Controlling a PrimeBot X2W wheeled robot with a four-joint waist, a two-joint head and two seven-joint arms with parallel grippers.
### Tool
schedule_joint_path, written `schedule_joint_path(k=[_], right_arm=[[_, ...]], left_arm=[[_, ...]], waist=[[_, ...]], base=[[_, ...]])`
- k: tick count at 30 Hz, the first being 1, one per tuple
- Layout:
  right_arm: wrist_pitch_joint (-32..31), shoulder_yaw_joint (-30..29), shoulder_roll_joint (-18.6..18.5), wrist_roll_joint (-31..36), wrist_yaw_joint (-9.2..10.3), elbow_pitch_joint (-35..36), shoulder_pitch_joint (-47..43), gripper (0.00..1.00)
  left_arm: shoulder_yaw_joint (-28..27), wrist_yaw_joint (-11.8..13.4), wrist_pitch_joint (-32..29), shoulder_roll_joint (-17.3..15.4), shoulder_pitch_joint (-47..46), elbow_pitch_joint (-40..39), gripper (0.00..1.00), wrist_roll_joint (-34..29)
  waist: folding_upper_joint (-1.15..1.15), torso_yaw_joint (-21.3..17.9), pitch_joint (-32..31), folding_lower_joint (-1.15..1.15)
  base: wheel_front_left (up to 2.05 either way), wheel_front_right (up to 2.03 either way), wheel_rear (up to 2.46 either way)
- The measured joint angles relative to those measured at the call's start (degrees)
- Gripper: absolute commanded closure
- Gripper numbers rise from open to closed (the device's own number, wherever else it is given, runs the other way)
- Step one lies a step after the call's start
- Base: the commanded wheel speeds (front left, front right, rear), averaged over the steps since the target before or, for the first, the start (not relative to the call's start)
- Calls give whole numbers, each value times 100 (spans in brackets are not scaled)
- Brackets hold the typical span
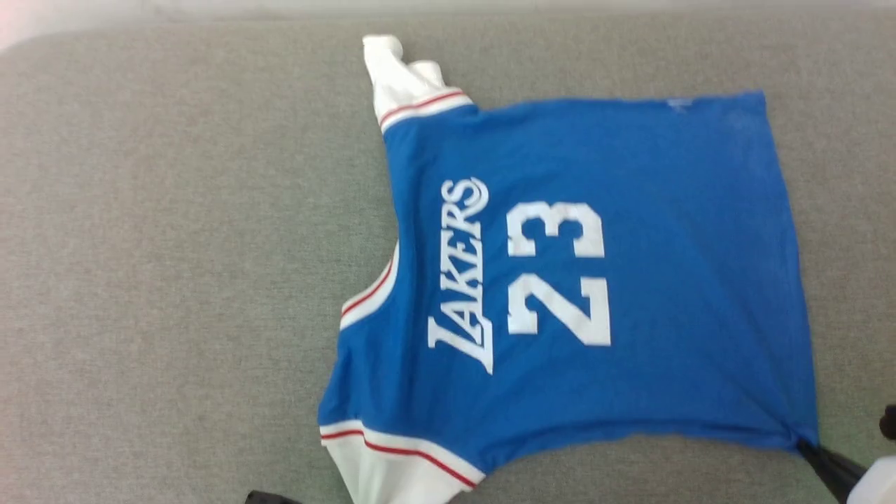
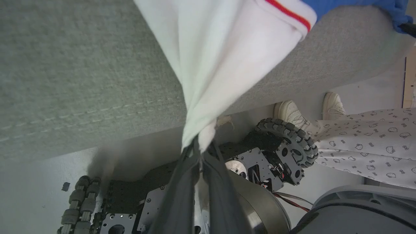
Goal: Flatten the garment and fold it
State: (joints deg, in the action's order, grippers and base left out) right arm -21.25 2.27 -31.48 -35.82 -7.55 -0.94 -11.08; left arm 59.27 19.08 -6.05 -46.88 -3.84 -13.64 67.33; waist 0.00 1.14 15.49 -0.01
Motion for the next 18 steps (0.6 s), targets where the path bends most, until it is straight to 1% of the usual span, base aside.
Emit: schedule_joint_path(k=[2,8,13,15,18], right_arm=[[-140,-36,4,9,0,14,-118,100],[-486,-205,147,-9,0,172,-443,100],[-465,-430,267,11,0,346,-566,100],[-368,-503,308,63,0,438,-564,100],[-187,-617,361,135,0,584,-538,100]], left_arm=[[-1,-35,-3,-20,55,-32,100,85],[-32,-35,78,-91,303,-185,100,236],[-148,-27,291,-229,398,-338,100,235],[-227,-9,415,-279,394,-424,100,208],[-379,43,648,-398,334,-554,100,-13]], waist=[[0,14,-76,0],[0,43,-323,0],[0,45,-516,0],[0,37,-573,0],[0,11,-627,0]], base=[[0,0,0],[0,0,0],[0,0,0],[0,0,0],[0,0,0]])
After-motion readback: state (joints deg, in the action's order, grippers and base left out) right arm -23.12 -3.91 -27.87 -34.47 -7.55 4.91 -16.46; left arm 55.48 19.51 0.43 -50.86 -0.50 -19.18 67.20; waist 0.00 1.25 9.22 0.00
